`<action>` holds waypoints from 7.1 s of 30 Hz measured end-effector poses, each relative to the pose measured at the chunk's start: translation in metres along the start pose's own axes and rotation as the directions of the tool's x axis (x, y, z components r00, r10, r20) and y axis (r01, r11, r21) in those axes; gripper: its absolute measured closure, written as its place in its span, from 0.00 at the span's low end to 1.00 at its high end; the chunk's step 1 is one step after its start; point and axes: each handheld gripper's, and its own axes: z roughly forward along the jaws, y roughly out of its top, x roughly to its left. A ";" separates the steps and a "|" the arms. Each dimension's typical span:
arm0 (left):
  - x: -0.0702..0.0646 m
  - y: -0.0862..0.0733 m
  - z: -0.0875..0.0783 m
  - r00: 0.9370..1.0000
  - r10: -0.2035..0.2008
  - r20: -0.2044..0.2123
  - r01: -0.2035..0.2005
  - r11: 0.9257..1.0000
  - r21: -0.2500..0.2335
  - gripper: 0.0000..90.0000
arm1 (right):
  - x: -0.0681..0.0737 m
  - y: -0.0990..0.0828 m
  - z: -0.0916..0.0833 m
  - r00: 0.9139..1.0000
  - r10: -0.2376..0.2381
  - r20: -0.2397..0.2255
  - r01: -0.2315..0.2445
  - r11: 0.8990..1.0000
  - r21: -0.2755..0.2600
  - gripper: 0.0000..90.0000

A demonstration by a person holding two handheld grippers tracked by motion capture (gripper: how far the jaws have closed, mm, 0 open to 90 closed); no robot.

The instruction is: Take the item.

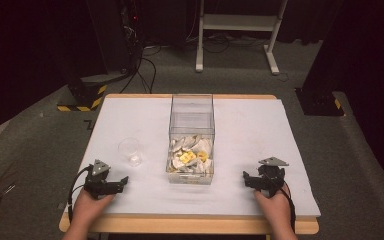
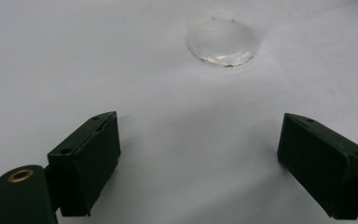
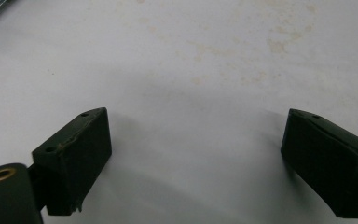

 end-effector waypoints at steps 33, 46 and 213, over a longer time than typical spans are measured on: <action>-0.001 0.001 0.000 1.000 -0.007 -0.006 0.007 1.000 0.006 0.15 | 0.001 -0.002 -0.001 1.000 0.001 -0.001 -0.001 1.000 -0.004 0.09; -0.004 0.009 -0.003 1.000 0.005 0.011 -0.005 1.000 0.022 0.13 | 0.001 -0.003 -0.002 1.000 0.004 -0.003 -0.004 1.000 -0.003 0.09; -0.181 0.175 0.041 0.854 0.386 0.350 -0.448 0.886 0.117 0.72 | 0.001 -0.003 -0.001 1.000 -0.007 0.001 0.007 1.000 -0.011 0.09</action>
